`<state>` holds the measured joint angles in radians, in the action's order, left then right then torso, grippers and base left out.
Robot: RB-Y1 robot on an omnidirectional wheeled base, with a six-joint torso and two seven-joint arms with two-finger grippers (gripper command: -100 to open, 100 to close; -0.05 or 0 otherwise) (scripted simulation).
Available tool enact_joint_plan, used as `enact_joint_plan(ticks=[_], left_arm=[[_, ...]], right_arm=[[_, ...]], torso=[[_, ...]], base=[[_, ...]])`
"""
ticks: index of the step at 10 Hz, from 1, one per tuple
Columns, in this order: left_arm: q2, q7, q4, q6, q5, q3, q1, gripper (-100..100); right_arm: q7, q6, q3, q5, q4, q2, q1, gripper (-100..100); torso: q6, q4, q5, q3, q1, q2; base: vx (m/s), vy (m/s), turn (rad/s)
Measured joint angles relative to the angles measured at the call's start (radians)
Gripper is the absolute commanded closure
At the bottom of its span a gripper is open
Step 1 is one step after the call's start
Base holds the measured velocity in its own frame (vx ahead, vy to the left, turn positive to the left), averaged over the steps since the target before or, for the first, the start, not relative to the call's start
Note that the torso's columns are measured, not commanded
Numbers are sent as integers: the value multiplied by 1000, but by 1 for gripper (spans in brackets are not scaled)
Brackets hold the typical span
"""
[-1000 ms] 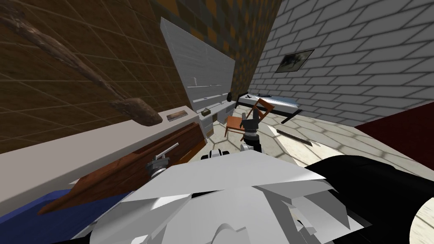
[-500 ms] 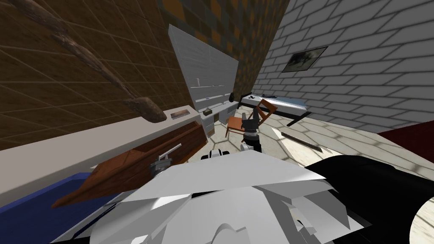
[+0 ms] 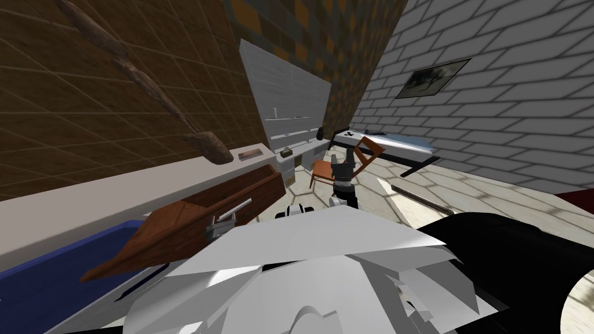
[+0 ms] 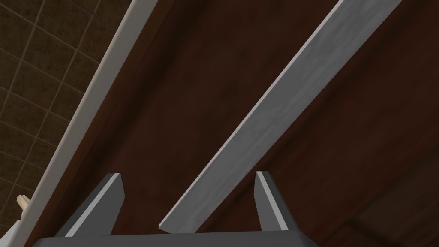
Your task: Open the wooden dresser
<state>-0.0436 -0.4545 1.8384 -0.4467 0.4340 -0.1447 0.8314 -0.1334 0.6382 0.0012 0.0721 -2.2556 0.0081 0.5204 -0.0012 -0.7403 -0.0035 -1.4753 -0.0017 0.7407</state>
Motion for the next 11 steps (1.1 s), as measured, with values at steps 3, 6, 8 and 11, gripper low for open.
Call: enact_joint_plan(ticks=[3,6,8,11], left_arm=[[-7,-13,76,31,16,-4,69,-100],[-13,-26,134,57,30,-6,128,-100],[-16,-28,160,64,34,-6,157,-100],[-12,-25,192,87,38,-9,182,-100]], right_arm=[[0,0,0,0,0,0,0,0],[0,0,0,0,0,0,0,0],[0,0,0,0,0,0,0,0],[0,0,0,0,0,0,0,0]], torso=[[0,1,0,-2,1,-2],[0,-4,-7,0,-6,5],[-1,-5,-11,-2,-9,8],[0,-7,-15,-3,-12,10]], base=[[41,-7,-19],[31,-4,-12],[17,-9,-7],[13,-3,-2]])
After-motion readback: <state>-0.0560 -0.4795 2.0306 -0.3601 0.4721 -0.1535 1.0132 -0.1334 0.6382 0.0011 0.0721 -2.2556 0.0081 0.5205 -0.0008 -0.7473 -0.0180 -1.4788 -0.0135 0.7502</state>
